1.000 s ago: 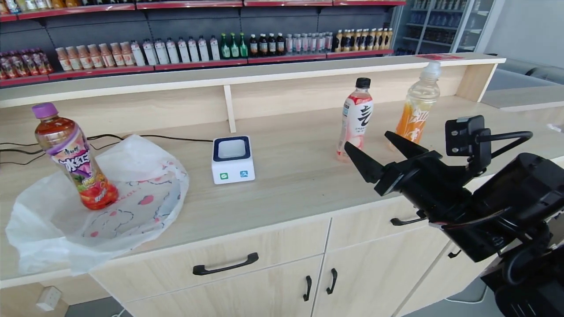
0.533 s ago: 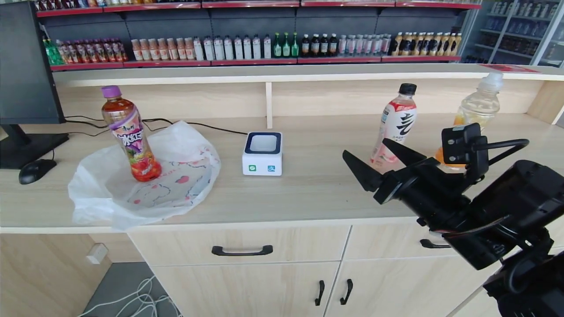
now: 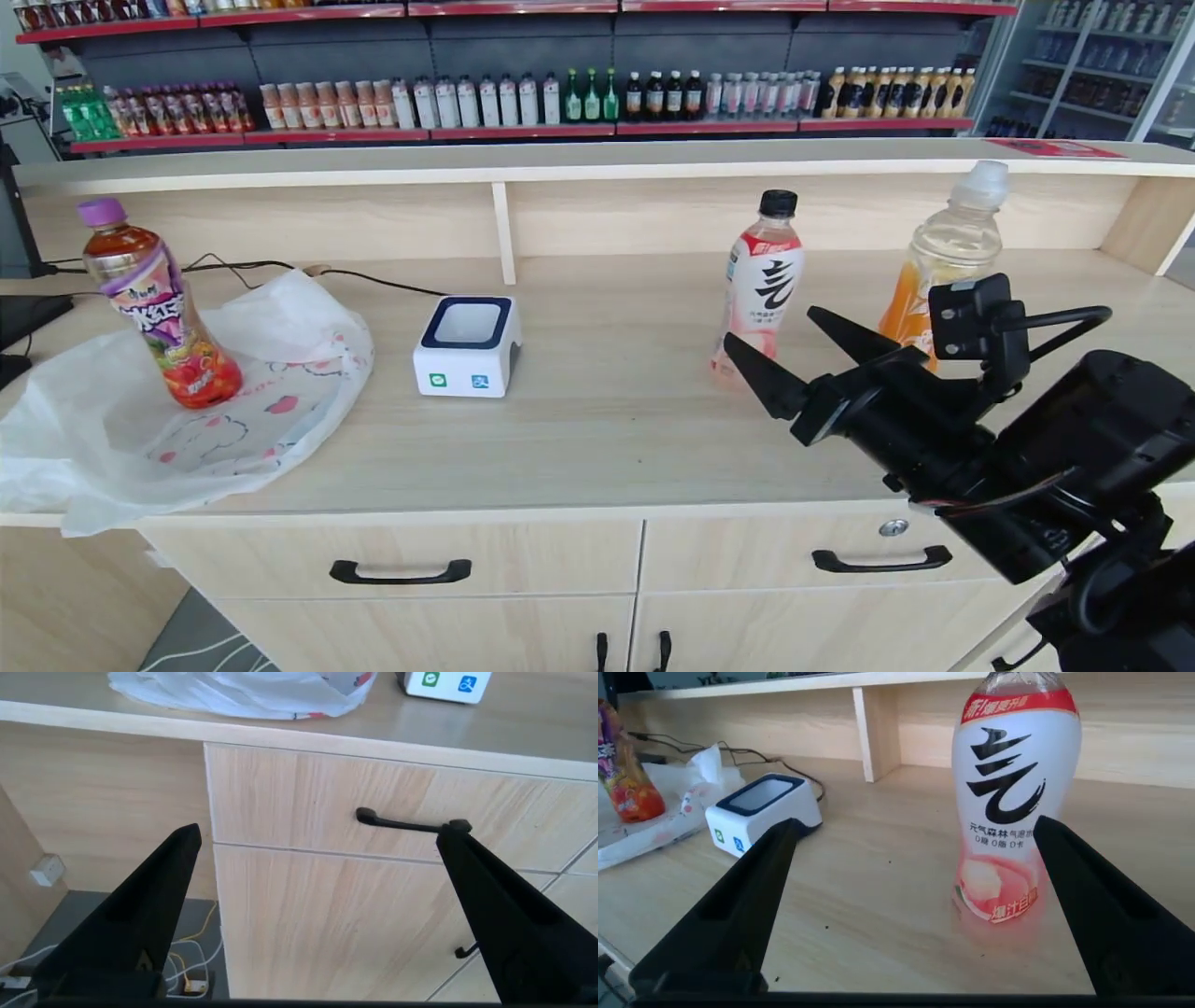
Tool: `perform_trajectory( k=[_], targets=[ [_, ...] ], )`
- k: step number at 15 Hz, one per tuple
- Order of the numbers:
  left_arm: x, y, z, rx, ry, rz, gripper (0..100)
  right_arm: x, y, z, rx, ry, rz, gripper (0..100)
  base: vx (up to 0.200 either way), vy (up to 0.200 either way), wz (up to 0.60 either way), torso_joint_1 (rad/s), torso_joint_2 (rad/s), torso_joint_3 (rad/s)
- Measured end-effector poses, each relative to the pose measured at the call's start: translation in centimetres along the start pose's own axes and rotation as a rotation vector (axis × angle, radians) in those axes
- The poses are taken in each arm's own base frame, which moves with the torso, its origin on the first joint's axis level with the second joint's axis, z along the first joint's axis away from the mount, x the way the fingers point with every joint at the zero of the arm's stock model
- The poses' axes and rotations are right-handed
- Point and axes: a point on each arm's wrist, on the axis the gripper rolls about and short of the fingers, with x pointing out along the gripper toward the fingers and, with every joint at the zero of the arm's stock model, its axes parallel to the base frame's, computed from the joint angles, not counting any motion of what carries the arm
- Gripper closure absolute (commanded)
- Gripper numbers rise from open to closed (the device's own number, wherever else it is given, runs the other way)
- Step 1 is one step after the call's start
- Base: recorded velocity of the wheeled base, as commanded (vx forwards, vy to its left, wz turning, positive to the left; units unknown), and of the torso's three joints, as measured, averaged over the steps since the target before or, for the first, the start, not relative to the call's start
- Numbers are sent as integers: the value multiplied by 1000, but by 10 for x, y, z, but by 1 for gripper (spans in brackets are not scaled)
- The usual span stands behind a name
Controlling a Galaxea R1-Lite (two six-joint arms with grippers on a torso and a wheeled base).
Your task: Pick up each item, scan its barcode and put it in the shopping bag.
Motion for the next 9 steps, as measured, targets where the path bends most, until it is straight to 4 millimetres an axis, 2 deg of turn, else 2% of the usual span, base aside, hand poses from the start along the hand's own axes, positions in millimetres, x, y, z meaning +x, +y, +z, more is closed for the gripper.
perform_trajectory(
  k=[9],
  targets=[
    [0, 0, 0, 1, -2, 1, 0, -4, 4, -12, 3, 51, 15, 0, 0, 0, 0, 0, 0, 0]
  ],
)
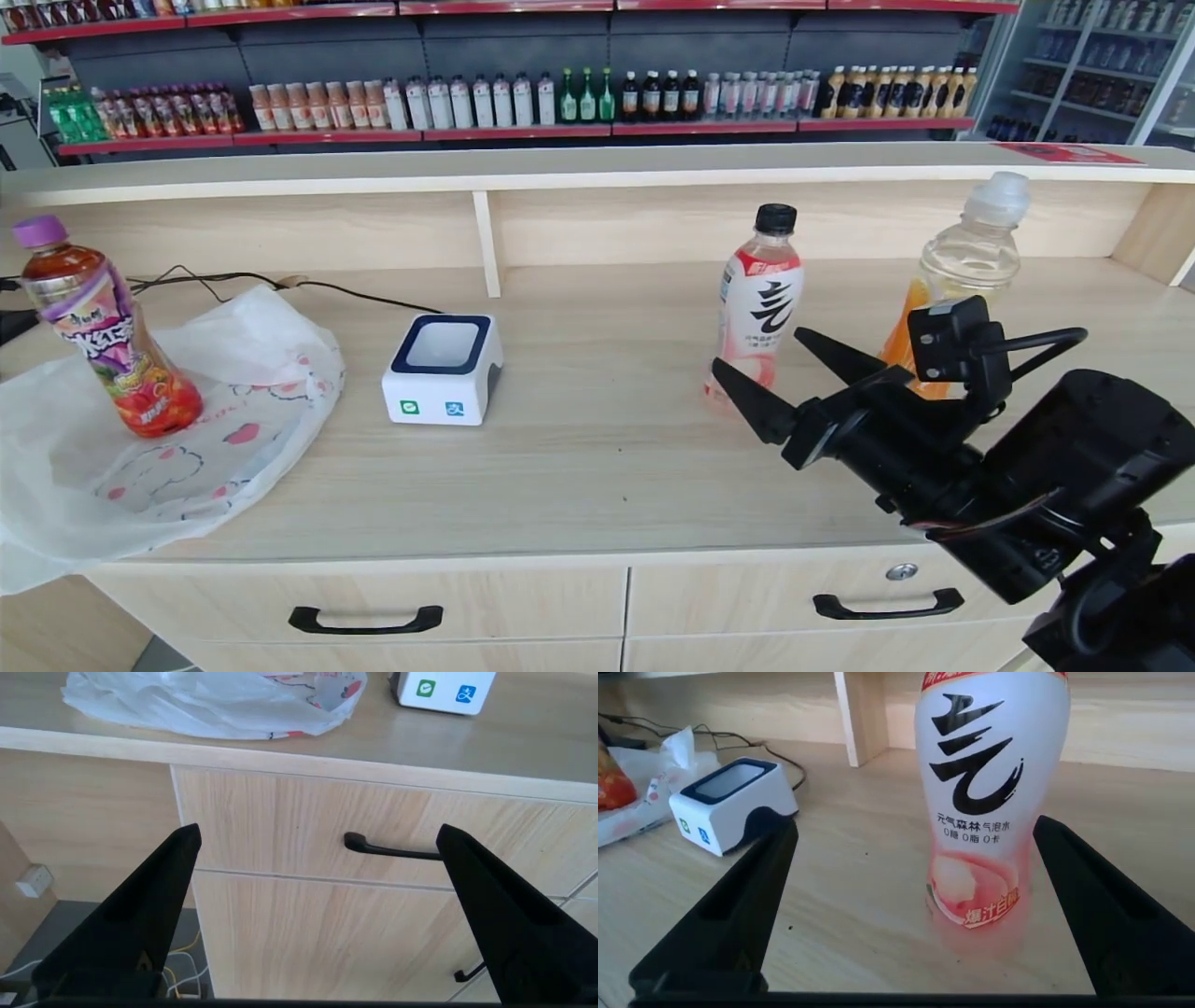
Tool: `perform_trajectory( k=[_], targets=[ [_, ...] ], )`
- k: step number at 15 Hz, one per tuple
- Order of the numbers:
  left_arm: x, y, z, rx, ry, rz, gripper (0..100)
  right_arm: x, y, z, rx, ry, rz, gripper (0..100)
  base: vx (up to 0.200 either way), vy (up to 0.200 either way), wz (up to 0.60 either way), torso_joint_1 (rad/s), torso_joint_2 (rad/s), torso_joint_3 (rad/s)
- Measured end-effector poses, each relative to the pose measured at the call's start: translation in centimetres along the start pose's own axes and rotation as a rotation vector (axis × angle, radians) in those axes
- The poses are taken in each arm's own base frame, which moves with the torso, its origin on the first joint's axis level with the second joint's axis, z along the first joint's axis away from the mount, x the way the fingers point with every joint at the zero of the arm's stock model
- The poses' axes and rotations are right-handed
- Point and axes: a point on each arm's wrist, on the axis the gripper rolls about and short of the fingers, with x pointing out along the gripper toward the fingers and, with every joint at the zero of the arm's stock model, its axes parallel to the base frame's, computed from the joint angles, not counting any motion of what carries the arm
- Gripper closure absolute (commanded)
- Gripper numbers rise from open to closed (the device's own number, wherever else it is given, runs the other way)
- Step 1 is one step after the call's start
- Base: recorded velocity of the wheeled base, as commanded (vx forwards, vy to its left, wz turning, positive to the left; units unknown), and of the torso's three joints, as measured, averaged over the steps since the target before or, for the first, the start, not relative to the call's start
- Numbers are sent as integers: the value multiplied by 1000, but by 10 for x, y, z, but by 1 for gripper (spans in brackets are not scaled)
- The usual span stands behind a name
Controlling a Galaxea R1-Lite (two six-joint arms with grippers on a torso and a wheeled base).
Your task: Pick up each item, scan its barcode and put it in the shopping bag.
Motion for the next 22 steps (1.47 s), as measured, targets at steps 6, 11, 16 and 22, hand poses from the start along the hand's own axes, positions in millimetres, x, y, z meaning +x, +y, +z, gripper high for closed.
perform_trajectory(
  k=[6, 11, 16, 22],
  targets=[
    [0, 0, 0, 0, 0, -1, 0, 3, -24, -7, -35, 22, -89, 0, 0, 0, 0, 0, 0, 0],
    [0, 0, 0, 0, 0, -2, 0, 14, -27, -6, -52, -3, -115, 0, 0, 0, 0, 0, 0, 0],
    [0, 0, 0, 0, 0, -1, 0, 31, -21, -10, -38, -28, -169, 0, 0, 0, 0, 0, 0, 0],
    [0, 0, 0, -1, 0, -1, 0, 56, 1, -20, 21, -55, -192, 0, 0, 0, 0, 0, 0, 0]
  ],
)
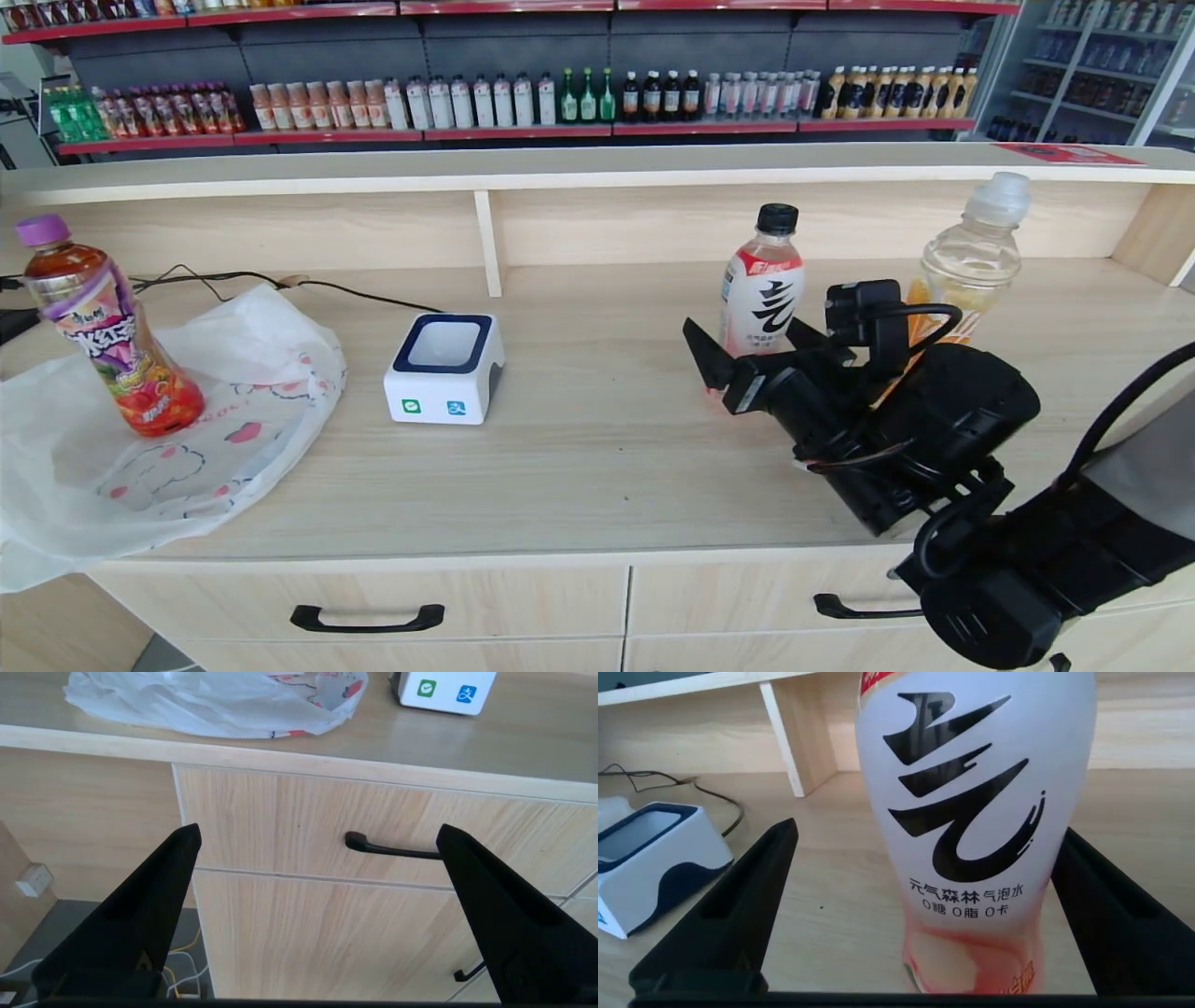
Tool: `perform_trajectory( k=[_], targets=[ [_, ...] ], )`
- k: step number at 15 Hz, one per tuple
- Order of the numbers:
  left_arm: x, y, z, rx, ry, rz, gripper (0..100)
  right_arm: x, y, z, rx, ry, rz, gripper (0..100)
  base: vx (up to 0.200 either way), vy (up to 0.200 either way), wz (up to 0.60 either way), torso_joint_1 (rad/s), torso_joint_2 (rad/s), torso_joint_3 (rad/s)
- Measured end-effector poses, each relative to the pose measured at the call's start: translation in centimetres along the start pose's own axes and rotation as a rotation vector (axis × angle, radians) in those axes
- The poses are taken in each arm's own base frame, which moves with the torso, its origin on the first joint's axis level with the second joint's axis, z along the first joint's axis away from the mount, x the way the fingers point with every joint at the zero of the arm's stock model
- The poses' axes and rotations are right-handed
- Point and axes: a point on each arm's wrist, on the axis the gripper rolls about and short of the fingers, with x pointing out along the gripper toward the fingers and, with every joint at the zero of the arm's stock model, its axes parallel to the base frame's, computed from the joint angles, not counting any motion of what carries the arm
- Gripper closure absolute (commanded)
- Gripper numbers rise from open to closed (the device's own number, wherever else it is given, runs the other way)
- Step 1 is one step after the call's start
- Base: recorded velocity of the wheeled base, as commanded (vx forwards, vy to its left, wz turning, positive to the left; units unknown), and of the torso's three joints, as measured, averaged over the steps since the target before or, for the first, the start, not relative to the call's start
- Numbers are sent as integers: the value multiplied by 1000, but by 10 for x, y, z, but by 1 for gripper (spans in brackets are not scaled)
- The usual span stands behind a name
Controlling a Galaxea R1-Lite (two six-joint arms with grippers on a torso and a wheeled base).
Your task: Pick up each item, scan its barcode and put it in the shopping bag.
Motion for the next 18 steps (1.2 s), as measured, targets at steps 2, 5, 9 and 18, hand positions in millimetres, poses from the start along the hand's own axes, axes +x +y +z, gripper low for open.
perform_trajectory(
  k=[2, 5, 9, 18],
  targets=[
    [0, 0, 0, 0, 0, 0, 0, 5, 1, -4, 2, 0, 0, 0, 0, 0, 0, 0, 0, 0],
    [0, 0, 0, 0, 0, -1, 0, 14, 0, -10, 3, -7, -7, 0, 0, 0, 0, 0, 0, 0],
    [0, 0, 0, -1, 0, 1, 0, 17, -8, -12, 0, -6, -30, 0, 0, 0, 0, 0, 0, 0],
    [0, 0, 0, 3, 0, -1, 0, 19, -47, -3, -169, -20, 24, 0, 0, 0, 0, 0, 0, 0]
  ],
)
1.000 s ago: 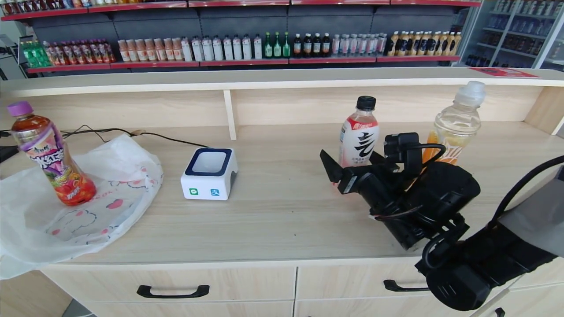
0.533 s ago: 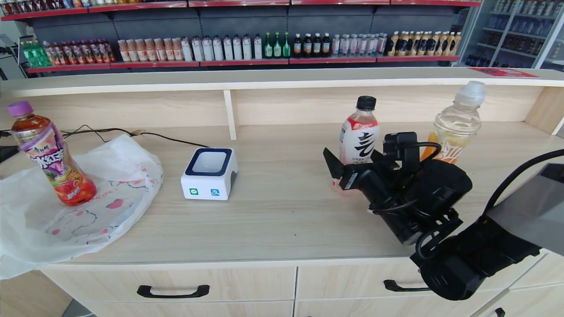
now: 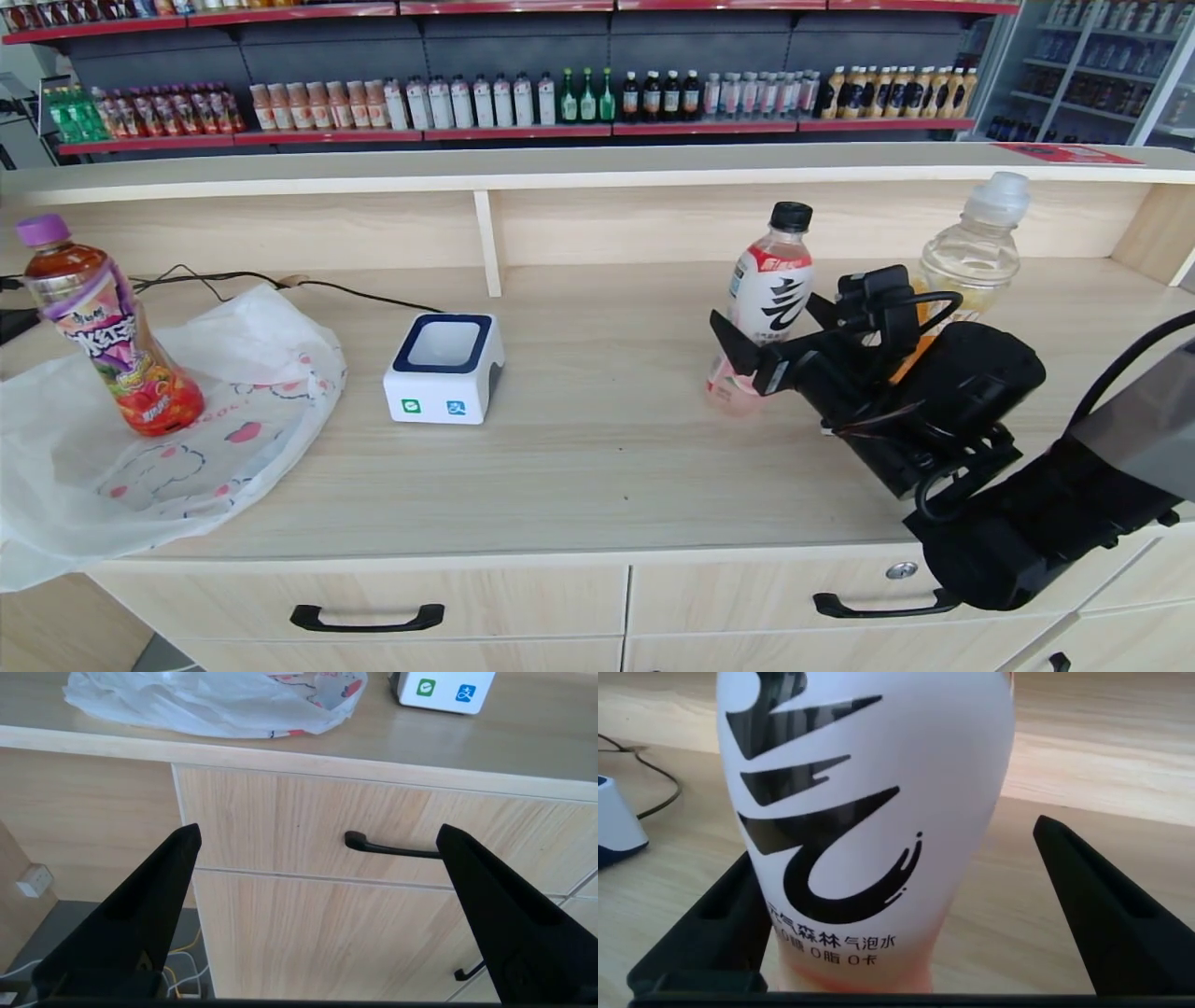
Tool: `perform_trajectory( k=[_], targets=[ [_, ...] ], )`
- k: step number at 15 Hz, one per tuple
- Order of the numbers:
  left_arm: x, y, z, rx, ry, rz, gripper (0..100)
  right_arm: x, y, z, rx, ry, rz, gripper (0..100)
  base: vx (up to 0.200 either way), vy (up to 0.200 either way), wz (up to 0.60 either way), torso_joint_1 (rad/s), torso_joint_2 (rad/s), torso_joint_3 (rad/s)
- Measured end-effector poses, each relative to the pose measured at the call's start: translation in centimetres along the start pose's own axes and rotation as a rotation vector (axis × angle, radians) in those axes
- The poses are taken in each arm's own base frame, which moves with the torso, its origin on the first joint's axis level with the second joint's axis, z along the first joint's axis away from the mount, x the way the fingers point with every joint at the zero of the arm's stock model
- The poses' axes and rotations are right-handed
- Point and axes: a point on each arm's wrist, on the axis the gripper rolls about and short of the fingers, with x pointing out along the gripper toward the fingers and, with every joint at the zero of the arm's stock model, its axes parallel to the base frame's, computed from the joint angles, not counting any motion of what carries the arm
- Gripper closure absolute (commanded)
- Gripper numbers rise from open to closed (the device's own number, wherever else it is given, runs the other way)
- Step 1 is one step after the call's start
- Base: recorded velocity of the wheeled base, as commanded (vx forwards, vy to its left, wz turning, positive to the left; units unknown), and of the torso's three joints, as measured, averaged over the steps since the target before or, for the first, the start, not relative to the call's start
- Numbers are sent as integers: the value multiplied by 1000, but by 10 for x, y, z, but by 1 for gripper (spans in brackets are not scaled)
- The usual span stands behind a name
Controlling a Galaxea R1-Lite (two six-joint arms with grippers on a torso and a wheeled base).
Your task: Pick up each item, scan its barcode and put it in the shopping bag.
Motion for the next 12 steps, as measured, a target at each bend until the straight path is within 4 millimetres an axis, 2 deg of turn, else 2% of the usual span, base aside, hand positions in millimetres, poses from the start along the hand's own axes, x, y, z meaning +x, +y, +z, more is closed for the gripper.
perform_trajectory(
  k=[4, 12],
  targets=[
    [0, 0, 0, -2, 0, 0, 0, 1, 0, 1, -14, -6, 18, 0, 0, 0, 0, 0, 0, 0],
    [0, 0, 0, -2, -1, 0, 0, 1, 18, 1, 9, -8, 66, 0, 0, 0, 0, 0, 0, 0]
  ],
)
